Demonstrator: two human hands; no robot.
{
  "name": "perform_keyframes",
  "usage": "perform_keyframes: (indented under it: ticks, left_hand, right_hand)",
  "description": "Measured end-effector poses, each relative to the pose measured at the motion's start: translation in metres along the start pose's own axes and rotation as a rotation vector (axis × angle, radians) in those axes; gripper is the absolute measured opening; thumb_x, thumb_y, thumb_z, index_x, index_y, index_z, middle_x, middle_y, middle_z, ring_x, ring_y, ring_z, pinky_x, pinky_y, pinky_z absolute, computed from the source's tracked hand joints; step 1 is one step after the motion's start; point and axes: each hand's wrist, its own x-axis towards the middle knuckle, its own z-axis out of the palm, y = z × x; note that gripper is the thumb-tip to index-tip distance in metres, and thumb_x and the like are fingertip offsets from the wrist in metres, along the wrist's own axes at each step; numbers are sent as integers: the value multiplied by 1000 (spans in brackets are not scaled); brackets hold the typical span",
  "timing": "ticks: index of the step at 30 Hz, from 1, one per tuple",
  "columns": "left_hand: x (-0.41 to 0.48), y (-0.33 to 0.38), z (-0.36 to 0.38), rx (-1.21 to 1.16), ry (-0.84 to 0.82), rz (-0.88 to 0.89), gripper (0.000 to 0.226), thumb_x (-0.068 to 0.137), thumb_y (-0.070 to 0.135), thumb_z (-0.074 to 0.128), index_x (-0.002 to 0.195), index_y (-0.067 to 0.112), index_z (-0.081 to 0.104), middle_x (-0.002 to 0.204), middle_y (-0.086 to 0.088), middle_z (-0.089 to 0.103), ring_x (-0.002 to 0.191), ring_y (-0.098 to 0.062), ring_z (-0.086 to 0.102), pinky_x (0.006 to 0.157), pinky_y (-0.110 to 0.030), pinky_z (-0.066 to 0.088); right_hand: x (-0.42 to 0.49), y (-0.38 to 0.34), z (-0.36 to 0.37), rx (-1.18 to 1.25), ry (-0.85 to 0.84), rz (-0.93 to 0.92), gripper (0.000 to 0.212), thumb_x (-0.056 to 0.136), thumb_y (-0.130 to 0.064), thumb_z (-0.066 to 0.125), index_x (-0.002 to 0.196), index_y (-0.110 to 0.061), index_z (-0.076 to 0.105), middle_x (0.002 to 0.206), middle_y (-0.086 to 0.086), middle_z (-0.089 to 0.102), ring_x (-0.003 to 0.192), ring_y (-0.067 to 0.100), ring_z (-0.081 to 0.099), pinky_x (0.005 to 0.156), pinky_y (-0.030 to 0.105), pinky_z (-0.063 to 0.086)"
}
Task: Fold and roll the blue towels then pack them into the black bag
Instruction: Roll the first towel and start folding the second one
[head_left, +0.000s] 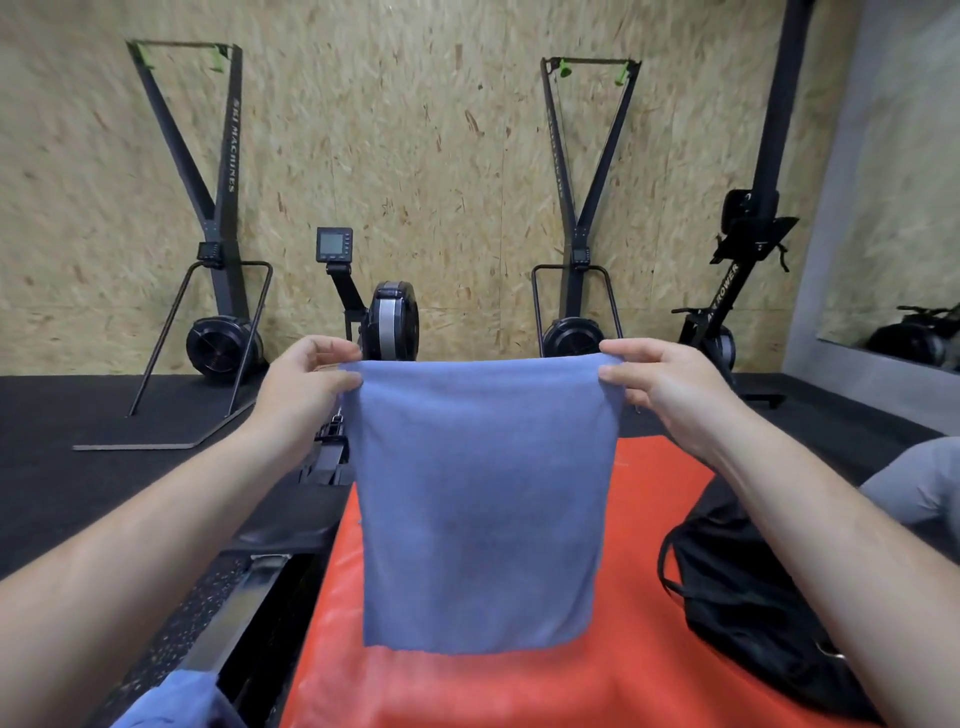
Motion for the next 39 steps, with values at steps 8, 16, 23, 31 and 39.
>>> perform_keyframes:
  ticks: [8, 16, 23, 31, 39]
  left_hand:
    - [28, -46, 33, 439, -68, 21, 30, 84, 2, 71, 108, 18, 71, 106, 0, 69, 100, -18, 63, 76, -25, 46]
    - [76, -56, 57, 649, -64, 146, 15, 94, 11, 61, 97, 17, 74, 86, 6, 58, 91, -20, 56, 78, -30, 38]
    - [70, -78, 61, 481, -95, 122, 18, 92, 7, 57, 89, 21, 68, 78, 4, 69, 72, -11, 67, 64, -25, 45]
    - [-27, -203, 48, 577, -234, -89, 7, 92, 16, 66, 87, 21, 66, 86, 3, 68, 84, -16, 61, 73, -27, 38]
    - [-68, -259, 40, 597, -401, -309, 11, 96, 21, 63, 89, 14, 69, 86, 0, 67, 79, -12, 56, 73, -23, 44]
  right_hand:
    - [35, 40, 12, -417, 29, 81, 21, 82, -5, 70, 93, -22, 74, 93, -1, 72, 88, 16, 69, 70, 30, 57]
    - [81, 62, 17, -534, 137, -73, 15, 88, -10, 68, 85, -22, 77, 83, -12, 67, 77, 7, 61, 63, 20, 44]
    - [76, 89, 12, -360, 104, -25, 16, 92, -6, 62, 91, -17, 73, 82, 8, 73, 73, 19, 72, 66, 33, 61]
    - [-8, 226, 10, -569, -54, 116, 11, 92, -9, 63, 88, -17, 70, 72, 2, 69, 64, 23, 63, 65, 33, 53]
    - [-50, 284, 1, -689, -294, 206, 9, 94, -14, 64, 94, -11, 73, 87, -1, 69, 78, 9, 56, 73, 23, 42]
